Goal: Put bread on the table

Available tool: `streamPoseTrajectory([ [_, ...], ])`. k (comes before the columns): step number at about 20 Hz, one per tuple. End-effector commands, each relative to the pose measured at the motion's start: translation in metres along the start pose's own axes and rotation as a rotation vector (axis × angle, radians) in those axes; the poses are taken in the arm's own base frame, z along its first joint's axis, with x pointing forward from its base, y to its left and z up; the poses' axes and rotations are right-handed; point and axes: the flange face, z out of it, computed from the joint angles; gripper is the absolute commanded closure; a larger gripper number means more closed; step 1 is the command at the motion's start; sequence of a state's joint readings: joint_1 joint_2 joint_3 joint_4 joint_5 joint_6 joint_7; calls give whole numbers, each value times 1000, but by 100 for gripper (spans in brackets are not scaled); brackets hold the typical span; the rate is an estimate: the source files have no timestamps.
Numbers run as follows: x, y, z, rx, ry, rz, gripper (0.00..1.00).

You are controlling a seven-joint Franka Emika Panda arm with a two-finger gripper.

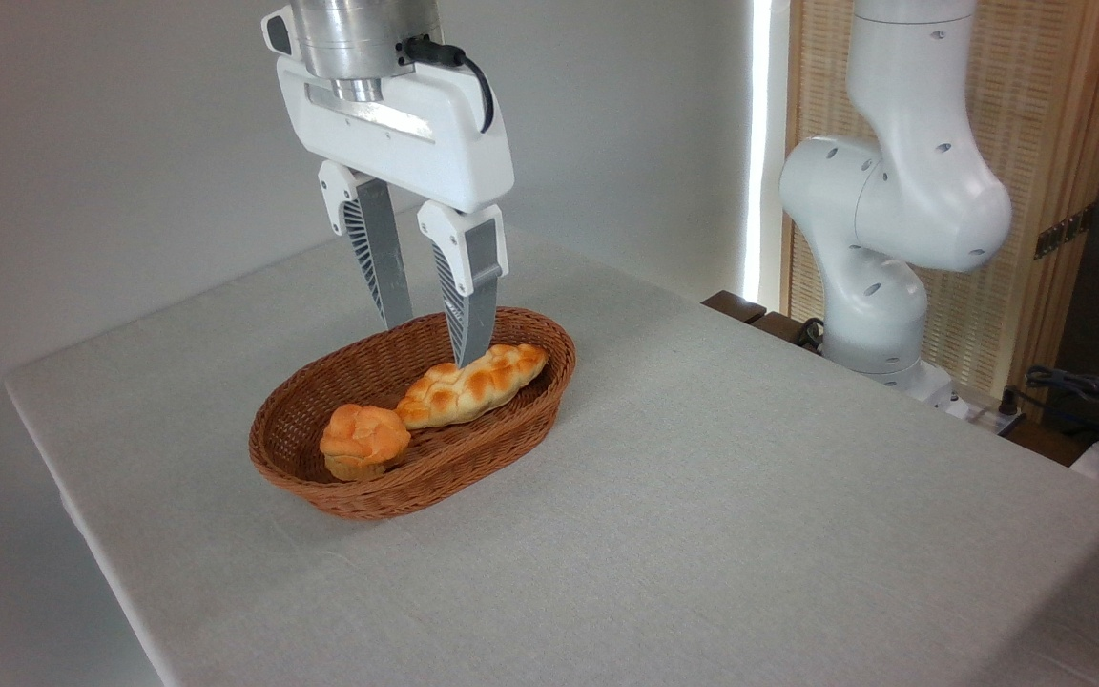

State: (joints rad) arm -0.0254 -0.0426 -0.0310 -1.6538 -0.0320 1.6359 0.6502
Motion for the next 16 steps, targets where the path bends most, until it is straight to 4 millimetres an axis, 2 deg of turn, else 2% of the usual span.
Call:
streamPoseTrajectory([
  [1,14,28,15,-25,-29,62,0],
  [5,42,59,48,-21,22,121,0],
  [8,55,72,75,-9,53,147,0],
  [10,58,77,99,4,71,166,0],
  [12,66,89,117,20,98,188,0],
  [16,74,99,149,47,135,212,0],
])
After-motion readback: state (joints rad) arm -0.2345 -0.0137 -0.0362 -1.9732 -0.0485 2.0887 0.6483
